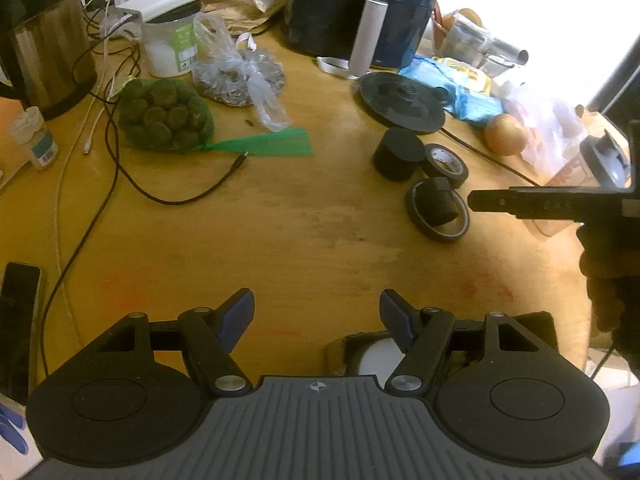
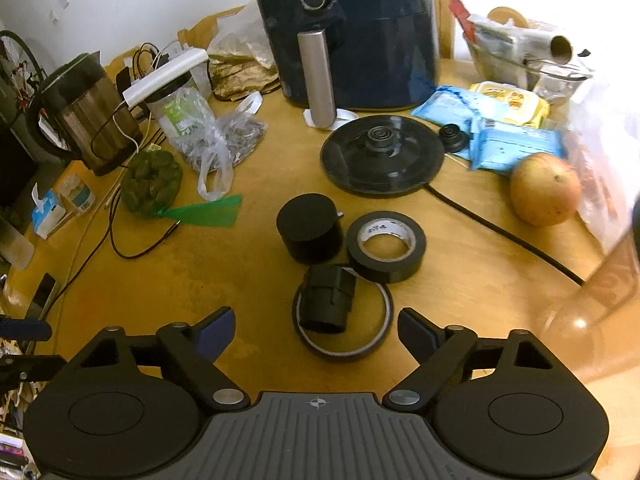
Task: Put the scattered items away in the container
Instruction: 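Move the right tool to the small black cylinder on the thin ring, then close the right tool on the small black cylinder and lift it, then move the left tool to the large black cylinder cap while the right tool holds its piece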
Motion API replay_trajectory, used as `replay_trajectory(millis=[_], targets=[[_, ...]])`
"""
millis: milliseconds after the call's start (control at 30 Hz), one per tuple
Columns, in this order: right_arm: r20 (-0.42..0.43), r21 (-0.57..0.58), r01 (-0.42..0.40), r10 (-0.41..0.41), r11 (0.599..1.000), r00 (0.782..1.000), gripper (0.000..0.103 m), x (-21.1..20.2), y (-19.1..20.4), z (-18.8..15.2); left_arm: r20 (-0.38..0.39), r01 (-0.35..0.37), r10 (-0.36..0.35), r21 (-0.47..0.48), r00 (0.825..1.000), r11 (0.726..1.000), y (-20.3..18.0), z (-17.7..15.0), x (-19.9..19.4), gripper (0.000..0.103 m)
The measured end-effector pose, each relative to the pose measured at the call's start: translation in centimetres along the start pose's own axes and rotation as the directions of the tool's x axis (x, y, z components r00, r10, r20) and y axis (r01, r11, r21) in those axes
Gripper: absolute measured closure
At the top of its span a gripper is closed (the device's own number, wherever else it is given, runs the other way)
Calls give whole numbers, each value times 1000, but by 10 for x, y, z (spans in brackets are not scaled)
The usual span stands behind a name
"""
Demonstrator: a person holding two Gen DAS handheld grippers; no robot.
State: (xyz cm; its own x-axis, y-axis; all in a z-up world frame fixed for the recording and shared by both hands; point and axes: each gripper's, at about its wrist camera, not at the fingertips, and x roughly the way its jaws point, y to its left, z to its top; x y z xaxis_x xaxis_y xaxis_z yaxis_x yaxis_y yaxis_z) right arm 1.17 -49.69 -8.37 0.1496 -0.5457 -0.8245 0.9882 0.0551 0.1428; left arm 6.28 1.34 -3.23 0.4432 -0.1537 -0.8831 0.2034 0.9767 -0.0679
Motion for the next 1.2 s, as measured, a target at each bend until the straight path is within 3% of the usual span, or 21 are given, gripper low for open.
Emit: replay_trajectory(millis=[367,833,967,1200], targets=[[-56,15,-7,8,1000,998,32,43,-4,12,-12,-19,19,-38,1000,999,19,3,2,34],[-118,51,3,3,999,993,45,83,-13,18,-26,-29,28,-66,999,997,31,6,7,34],[-130,63,0,9,998,991,56,88,-16,17,-26,-30,29,-68,999,997,32,6,8,34],[-120,55,16,-10,998,993,57,86,-15,18,-22,-28,26,-58,999,998,31,8,8,34]])
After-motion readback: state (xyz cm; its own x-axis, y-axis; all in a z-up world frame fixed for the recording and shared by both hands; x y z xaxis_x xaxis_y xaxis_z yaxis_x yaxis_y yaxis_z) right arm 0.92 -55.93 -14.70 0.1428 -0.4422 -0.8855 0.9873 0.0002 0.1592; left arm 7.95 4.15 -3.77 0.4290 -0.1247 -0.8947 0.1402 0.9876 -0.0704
